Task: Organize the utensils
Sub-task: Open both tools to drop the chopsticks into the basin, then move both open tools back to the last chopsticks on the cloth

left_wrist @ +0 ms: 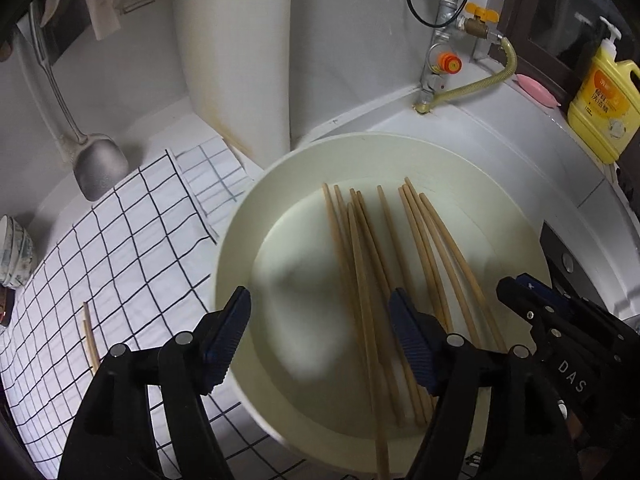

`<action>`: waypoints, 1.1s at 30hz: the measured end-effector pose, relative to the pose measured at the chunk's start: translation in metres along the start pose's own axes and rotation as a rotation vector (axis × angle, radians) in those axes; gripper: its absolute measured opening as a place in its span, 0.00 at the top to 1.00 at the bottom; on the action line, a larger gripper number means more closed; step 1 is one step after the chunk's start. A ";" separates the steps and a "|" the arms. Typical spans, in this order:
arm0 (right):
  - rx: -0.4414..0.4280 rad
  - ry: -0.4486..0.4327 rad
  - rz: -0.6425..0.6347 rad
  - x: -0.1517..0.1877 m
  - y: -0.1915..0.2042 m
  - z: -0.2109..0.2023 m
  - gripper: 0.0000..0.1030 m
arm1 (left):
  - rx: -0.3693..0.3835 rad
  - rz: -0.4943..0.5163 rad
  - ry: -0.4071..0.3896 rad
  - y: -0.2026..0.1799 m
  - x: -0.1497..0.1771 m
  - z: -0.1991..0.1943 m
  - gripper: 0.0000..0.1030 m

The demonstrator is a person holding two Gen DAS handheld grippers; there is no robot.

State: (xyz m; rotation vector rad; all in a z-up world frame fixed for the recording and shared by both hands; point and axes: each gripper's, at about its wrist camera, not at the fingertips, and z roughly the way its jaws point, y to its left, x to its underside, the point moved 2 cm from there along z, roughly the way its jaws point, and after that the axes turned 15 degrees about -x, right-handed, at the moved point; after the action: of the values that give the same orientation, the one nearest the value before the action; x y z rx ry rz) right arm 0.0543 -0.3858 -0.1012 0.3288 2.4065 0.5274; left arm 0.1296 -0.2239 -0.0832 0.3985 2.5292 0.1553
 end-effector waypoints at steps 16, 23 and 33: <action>-0.012 -0.027 -0.002 0.014 0.012 -0.023 0.67 | -0.024 -0.079 -0.035 0.034 0.013 -0.032 0.23; -0.022 -0.015 -0.011 0.025 0.021 -0.028 0.65 | -0.035 -0.123 -0.031 0.057 0.026 -0.040 0.21; -0.054 0.009 -0.072 0.042 0.060 -0.029 0.60 | -0.041 -0.177 -0.029 0.098 0.051 -0.050 0.19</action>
State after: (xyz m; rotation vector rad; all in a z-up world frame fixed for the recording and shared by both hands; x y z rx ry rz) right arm 0.0095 -0.3253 -0.0764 0.2163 2.3978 0.5617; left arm 0.0852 -0.1166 -0.0489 0.1585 2.5137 0.1318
